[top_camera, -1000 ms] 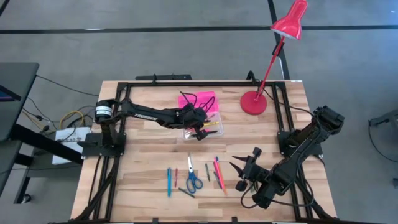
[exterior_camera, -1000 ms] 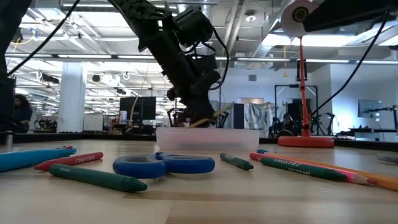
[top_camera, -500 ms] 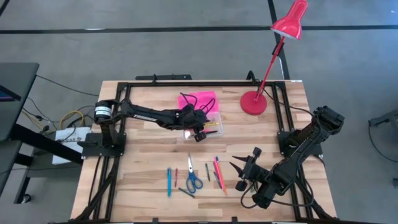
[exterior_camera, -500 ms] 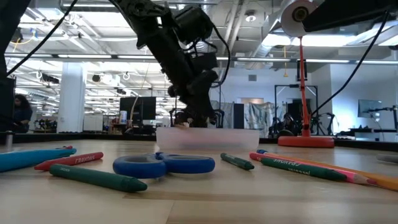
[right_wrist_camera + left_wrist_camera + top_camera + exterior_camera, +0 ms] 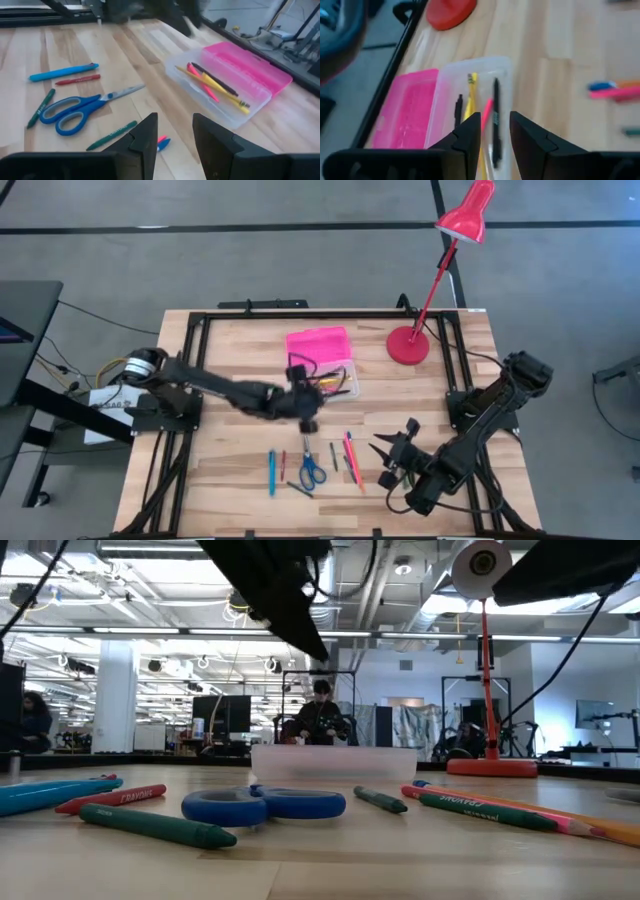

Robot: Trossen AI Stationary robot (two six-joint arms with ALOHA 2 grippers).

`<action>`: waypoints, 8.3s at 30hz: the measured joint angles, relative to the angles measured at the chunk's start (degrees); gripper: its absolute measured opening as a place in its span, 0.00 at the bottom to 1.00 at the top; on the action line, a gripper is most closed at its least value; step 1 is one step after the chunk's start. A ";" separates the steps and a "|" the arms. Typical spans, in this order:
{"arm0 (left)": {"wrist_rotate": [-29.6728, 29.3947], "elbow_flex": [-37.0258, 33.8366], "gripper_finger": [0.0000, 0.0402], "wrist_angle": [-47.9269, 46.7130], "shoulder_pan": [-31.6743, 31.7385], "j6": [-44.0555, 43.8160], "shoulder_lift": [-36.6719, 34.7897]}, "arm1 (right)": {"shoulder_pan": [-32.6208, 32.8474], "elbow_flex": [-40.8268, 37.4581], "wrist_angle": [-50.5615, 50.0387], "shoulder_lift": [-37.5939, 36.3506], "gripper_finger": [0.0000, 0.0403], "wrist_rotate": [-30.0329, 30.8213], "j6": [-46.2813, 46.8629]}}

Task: Pick & place school supplies into a supply box
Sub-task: Put the gray pen into the pink supply box

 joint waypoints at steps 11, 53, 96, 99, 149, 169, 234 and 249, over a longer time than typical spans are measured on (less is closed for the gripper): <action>-19.01 -0.04 0.24 -3.68 -22.64 -6.36 0.53 | -1.57 -0.04 0.41 4.79 0.29 -5.82 8.49; -22.36 -9.49 0.24 -9.39 -38.09 -28.62 0.76 | -2.59 1.37 -14.50 6.29 0.29 -36.76 36.96; -22.98 -9.46 0.24 -10.85 -38.09 -29.21 0.74 | -11.33 -3.17 -15.91 6.57 0.29 -46.57 33.30; -22.97 -9.46 0.24 -10.85 -38.09 -29.23 0.74 | -11.33 -3.45 -16.00 6.59 0.29 -46.78 33.30; -22.90 -9.46 0.24 -10.88 -38.07 -29.72 0.74 | -9.56 -3.41 -14.03 6.57 0.29 -46.16 35.37; -22.29 -9.46 0.24 -10.88 -38.07 -29.91 0.72 | -9.56 -3.41 -13.28 6.57 0.22 -48.31 36.28; -22.77 -9.46 0.24 -13.22 -38.07 -30.81 0.72 | -34.76 14.82 15.49 10.35 0.01 -23.29 -49.87; -20.27 -9.46 0.24 -22.00 -38.92 -41.06 0.72 | -49.90 14.82 19.48 10.34 0.02 -40.53 -58.77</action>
